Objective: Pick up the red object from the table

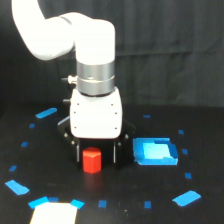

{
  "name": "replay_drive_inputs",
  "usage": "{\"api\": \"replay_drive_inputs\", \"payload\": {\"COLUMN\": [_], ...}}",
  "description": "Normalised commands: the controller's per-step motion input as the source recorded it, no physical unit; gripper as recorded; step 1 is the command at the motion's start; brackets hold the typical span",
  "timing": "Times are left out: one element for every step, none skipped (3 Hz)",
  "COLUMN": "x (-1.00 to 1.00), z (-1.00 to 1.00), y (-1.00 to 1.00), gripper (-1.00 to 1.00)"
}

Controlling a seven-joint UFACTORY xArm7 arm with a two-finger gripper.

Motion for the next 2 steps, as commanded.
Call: {"api": "replay_drive_inputs", "payload": {"x": [0.42, 0.16], "z": [0.28, -0.6], "y": [-0.08, -0.52], "gripper": [-1.0, -0.97]}}
